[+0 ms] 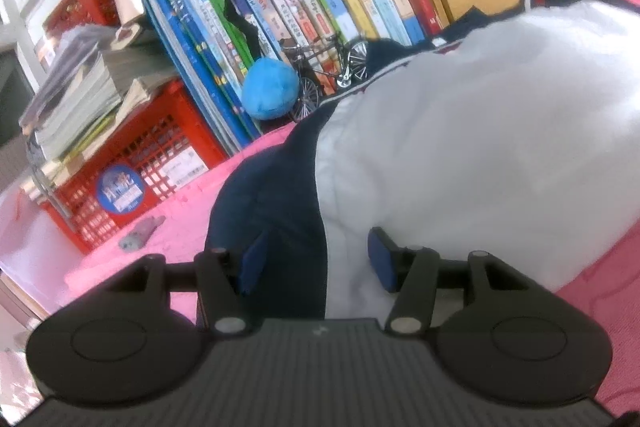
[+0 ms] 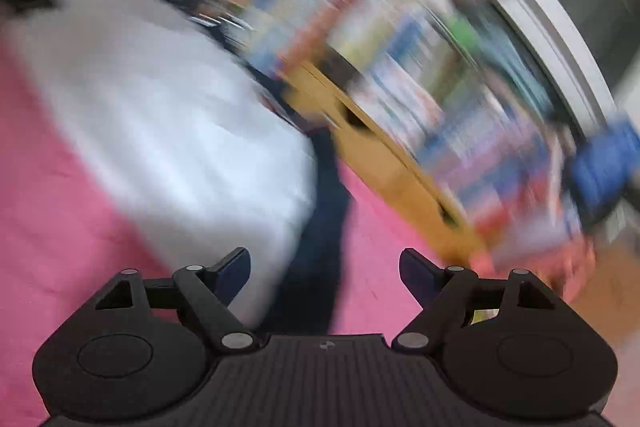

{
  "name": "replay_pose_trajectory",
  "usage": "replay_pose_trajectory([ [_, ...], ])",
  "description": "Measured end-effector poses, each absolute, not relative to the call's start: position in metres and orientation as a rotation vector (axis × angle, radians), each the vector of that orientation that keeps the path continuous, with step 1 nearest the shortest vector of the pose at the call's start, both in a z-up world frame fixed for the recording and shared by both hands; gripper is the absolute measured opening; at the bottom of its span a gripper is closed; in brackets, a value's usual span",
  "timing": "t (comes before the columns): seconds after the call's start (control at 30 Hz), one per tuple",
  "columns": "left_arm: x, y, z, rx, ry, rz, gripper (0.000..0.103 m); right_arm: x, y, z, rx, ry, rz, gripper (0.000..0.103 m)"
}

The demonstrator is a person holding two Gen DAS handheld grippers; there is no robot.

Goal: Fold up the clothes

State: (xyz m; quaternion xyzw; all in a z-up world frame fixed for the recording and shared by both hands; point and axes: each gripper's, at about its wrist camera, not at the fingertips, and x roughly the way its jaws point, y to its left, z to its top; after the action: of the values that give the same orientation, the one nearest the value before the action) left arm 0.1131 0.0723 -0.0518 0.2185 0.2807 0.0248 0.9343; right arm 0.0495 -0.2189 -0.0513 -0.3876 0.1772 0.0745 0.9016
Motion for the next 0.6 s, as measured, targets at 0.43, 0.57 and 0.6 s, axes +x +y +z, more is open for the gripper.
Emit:
replay_pose_trajectory([
  [0.43,0.088,0.153,-0.051,0.589,0.612,0.339,0.062,0.024,-0.133,-0.055,-0.869,0.270,0.453,0.085],
  [0.57,0.061,0.140,-0.046,0.583,0.531,0.219,0.062,0.021,-0.133,-0.055,-0.877,0.276,0.475,0.085],
  [0.6,0.052,0.129,-0.044,0.598,0.491,0.158,0.062,0.023,-0.135,-0.054,-0.874,0.285,0.478,0.085],
])
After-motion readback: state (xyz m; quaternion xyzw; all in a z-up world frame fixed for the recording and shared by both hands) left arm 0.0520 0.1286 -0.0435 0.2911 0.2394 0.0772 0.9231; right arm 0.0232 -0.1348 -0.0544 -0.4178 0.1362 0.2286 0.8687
